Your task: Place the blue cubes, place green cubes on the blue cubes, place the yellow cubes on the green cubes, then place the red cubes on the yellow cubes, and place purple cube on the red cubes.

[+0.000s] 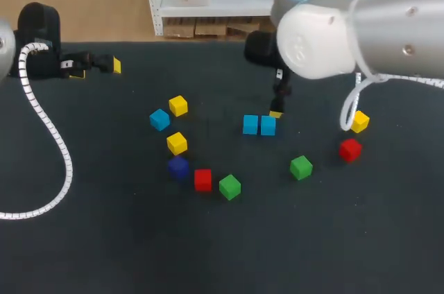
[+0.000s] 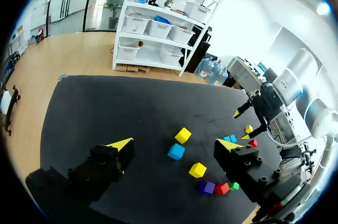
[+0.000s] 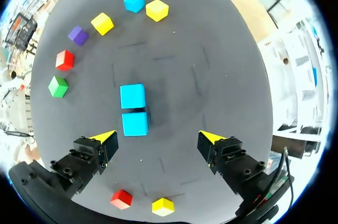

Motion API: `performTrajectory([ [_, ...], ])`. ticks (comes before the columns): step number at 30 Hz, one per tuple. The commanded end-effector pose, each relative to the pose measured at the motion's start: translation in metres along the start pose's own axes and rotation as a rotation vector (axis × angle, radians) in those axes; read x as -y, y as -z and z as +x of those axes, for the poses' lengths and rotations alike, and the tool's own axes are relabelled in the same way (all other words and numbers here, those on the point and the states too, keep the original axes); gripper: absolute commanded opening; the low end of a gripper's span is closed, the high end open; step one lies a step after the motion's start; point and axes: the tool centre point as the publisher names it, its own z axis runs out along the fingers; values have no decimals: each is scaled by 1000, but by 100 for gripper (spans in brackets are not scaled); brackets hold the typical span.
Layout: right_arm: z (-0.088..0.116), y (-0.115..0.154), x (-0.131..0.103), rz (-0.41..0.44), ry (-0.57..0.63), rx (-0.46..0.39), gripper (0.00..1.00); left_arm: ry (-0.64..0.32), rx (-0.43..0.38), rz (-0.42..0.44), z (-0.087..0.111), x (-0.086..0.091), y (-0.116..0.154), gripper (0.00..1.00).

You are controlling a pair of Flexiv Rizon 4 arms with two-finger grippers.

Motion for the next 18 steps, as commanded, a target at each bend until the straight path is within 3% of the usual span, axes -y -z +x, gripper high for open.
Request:
performTrajectory([
  [1, 21, 14, -6, 6, -77, 118, 100, -3, 7, 16, 2, -3, 1, 100],
  [7, 47, 49, 11, 22, -213, 260, 100, -3, 7, 16, 2, -3, 1, 100],
  [11, 66, 76, 34, 77, -311, 349, 100, -3, 7, 16, 2, -3, 1, 100],
  [18, 98, 125, 63, 116, -515, 609, 100, -3, 7, 16, 2, -3, 1, 100],
])
